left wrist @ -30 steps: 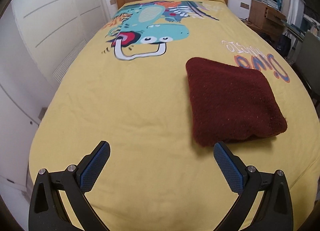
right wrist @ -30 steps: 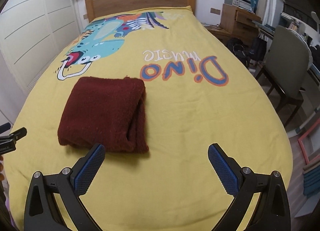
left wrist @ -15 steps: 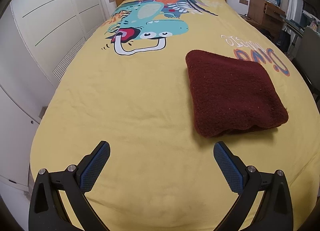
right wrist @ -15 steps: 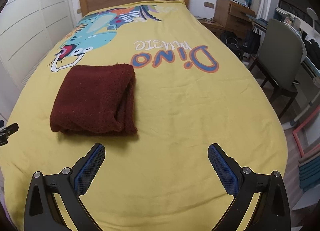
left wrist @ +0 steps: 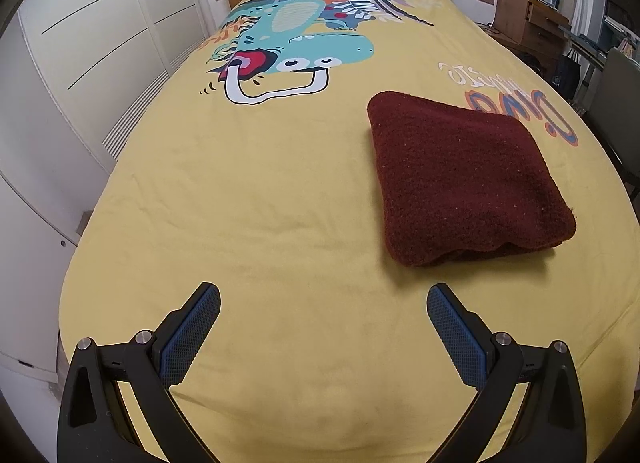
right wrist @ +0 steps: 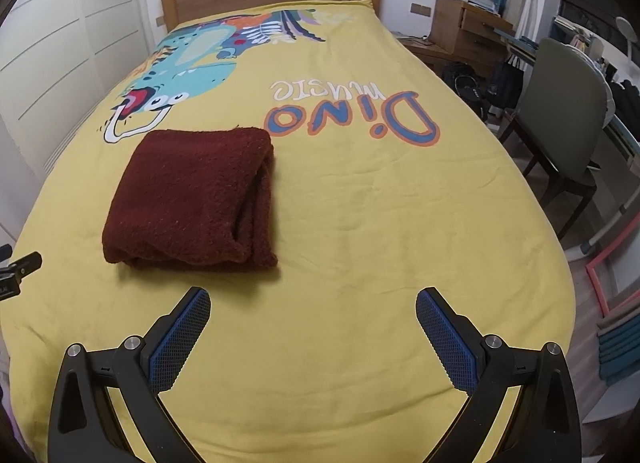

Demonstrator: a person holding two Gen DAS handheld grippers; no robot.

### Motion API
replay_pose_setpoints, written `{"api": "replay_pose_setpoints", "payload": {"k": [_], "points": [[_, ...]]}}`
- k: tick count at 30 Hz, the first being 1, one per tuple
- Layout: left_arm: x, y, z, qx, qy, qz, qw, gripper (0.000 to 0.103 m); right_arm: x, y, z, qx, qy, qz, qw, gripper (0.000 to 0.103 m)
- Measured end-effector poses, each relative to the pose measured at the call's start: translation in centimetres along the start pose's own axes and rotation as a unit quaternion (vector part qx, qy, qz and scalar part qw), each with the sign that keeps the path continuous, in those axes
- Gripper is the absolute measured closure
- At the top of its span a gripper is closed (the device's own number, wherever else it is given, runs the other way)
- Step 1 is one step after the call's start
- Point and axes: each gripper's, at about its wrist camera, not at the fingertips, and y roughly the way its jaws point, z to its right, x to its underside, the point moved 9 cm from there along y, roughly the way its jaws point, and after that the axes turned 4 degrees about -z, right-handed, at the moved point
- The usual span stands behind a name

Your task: Fold small clothes

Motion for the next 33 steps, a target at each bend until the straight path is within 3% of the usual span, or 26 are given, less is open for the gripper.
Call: {"api": "replay_pose_setpoints", "payload": {"k": [33], "points": [[0.52,0.13,0.87,0.010,0.005,-0.007,0.9999,0.001,-0.06,0.24,-0.60,-0.003,-0.011,-0.008,1.000,0.000]]}}
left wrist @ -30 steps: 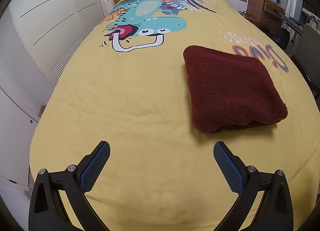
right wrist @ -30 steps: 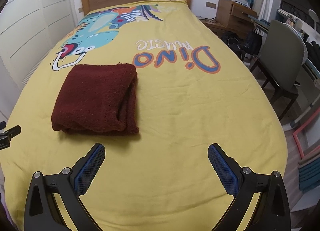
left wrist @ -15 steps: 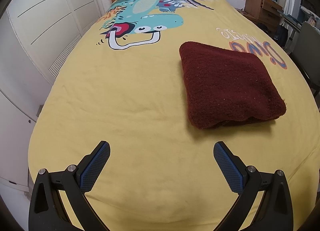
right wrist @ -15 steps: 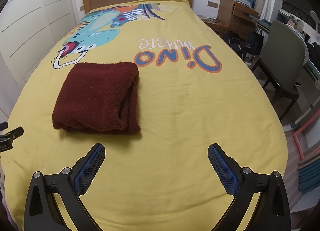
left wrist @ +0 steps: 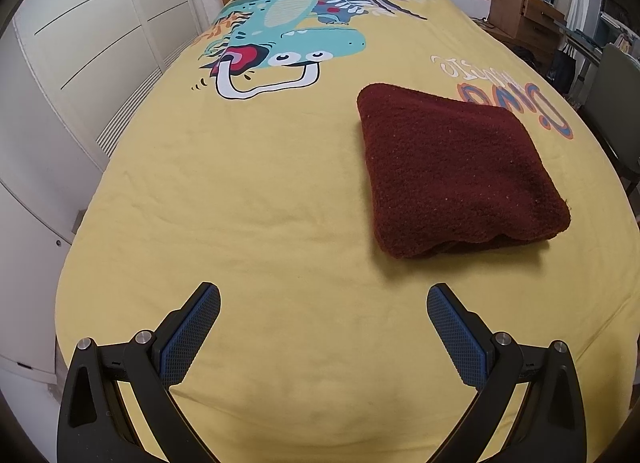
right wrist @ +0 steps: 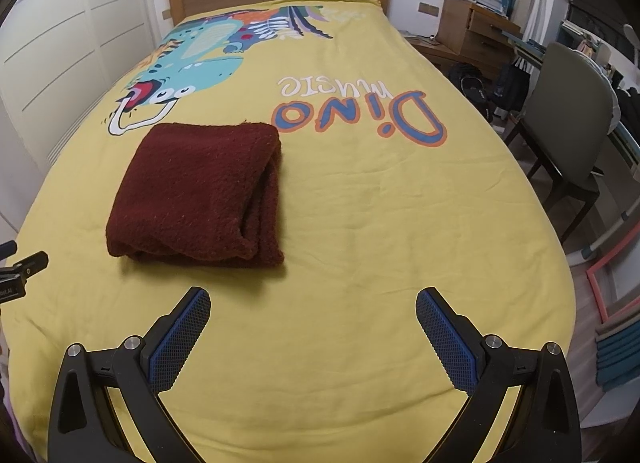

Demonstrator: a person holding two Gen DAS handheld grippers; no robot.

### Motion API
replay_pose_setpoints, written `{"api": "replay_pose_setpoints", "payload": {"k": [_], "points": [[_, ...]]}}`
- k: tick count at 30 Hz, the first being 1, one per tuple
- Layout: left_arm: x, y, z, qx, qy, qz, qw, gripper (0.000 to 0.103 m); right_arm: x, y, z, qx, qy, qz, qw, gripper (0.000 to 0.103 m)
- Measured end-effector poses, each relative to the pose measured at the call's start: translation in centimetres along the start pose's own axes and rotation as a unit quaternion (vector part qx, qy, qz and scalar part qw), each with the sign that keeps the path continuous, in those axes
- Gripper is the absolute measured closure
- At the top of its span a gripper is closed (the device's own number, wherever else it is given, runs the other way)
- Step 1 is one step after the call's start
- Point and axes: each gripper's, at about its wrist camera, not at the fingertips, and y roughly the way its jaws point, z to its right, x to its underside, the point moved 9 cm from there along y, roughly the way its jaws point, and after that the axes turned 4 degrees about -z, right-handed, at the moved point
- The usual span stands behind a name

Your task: Fold small clothes

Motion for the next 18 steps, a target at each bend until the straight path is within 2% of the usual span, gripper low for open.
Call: {"api": "replay_pose_setpoints", "payload": {"k": [18], "points": [[0.08,-0.05,0.24,0.003,-0.002,-0.004,1.0000,0.001,0.31,0.73,-0.16,0.000,-0.007,-0.011,1.000,0.000]]}}
